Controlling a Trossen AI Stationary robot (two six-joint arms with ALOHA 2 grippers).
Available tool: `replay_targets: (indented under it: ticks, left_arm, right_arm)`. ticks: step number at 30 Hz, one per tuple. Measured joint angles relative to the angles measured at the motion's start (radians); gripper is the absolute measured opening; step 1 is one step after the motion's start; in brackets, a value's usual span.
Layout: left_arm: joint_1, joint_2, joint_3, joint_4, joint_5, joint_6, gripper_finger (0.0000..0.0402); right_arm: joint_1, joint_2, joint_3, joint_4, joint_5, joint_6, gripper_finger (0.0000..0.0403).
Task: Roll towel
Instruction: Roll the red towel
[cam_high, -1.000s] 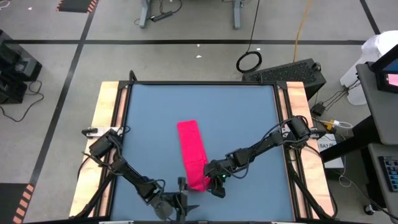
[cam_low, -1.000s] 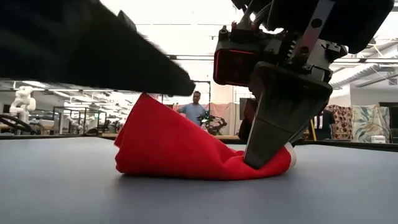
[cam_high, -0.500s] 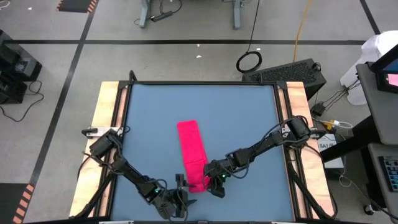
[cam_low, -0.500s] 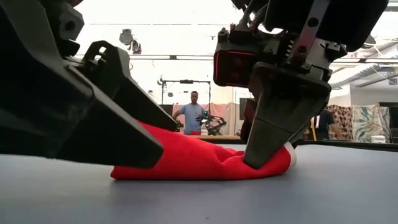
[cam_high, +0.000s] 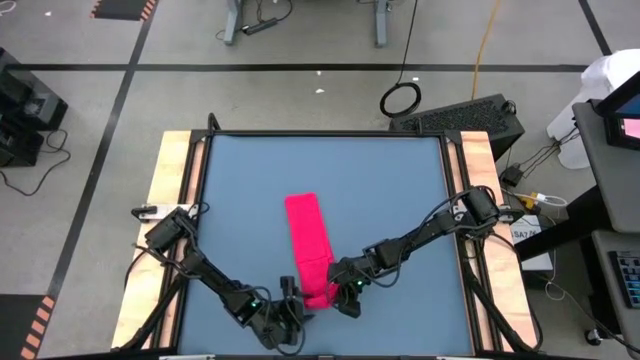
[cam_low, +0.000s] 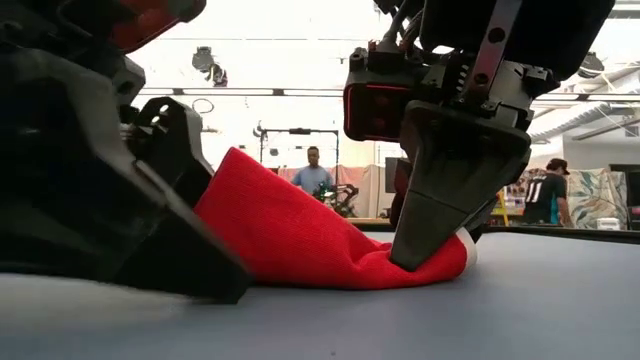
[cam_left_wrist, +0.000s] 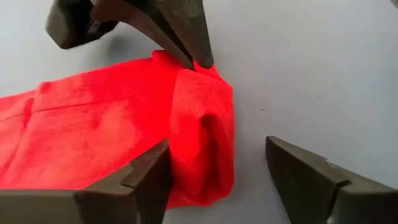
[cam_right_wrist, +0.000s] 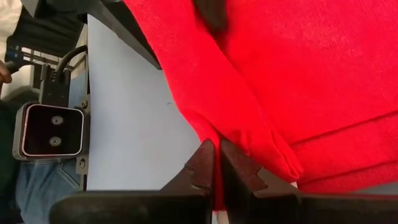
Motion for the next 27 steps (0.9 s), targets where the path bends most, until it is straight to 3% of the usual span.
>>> replay_targets:
  ticks: [5,12,16,27]
  left_arm:
    - [-0.039,0.0,0.009,0.027,-0.11,0.021,0.0236]
    - [-0.094,0.0,0.076,0.072,-0.198,0.184,0.0278]
    - [-0.094,0.0,0.085,0.132,-0.141,0.273,0.0287]
    - [-0.024,0.0,0.084,0.007,-0.067,0.147,0.026]
  right_arm:
    - [0.0,0.0,0.0,0.0,0.001,0.0,0.0009]
    - [0.0,0.0,0.0,-0.001,0.002,-0.002,0.0009]
    - [0.0,0.0,0.0,-0.001,0.002,-0.002,0.0009]
    - [0.001,0.0,0.0,-0.002,0.004,0.01,0.0009]
